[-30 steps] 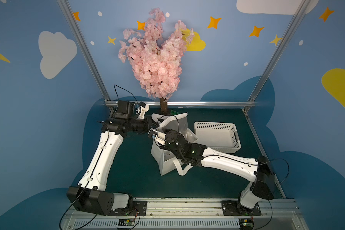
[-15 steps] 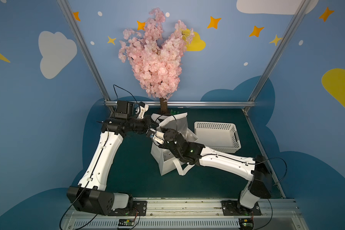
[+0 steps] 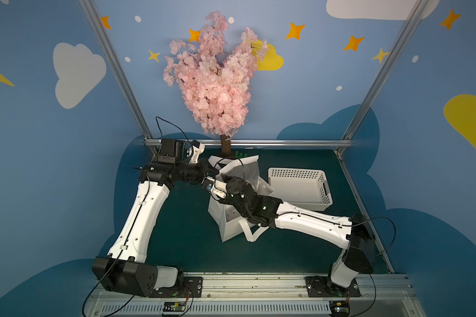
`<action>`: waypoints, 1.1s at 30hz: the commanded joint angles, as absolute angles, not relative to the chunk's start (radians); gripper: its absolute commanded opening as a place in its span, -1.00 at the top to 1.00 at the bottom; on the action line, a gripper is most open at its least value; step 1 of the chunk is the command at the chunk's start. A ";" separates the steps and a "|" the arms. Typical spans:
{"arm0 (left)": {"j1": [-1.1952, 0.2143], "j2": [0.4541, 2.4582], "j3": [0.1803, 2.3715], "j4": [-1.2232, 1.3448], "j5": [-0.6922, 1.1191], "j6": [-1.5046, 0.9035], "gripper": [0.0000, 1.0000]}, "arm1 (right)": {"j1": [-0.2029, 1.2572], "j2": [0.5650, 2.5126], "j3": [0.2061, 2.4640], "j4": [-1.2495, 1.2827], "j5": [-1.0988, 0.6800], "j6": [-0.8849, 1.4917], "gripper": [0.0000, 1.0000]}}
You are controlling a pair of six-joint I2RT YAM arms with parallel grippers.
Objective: Place the ice pack in the delivery bag
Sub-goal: Tear off the adhesive seal from the delivery bag.
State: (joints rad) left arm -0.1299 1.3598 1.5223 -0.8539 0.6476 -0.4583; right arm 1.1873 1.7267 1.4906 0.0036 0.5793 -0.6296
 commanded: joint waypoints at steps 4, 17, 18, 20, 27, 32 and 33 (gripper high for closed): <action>-0.132 1.364 1.519 -0.861 0.660 -0.453 0.95 | 1.187 1.722 1.532 0.107 0.567 -0.627 0.20; -0.124 1.370 1.519 -0.861 0.658 -0.459 0.95 | 1.195 1.701 1.513 0.136 0.548 -0.629 0.26; -0.123 1.371 1.519 -0.861 0.659 -0.463 0.94 | 1.195 1.698 1.506 0.142 0.543 -0.629 0.26; -0.117 1.374 1.519 -0.861 0.664 -0.469 0.95 | 1.195 1.698 1.501 0.149 0.541 -0.628 0.26; -0.102 1.381 1.520 -0.864 0.686 -0.487 0.95 | 1.189 1.701 1.495 0.150 0.534 -0.624 0.26; -0.100 1.379 1.514 -0.861 0.695 -0.486 0.94 | 1.190 1.705 1.497 0.160 0.535 -0.633 0.32; -0.100 1.378 1.513 -0.861 0.695 -0.486 0.94 | 1.189 1.703 1.496 0.163 0.531 -0.634 0.34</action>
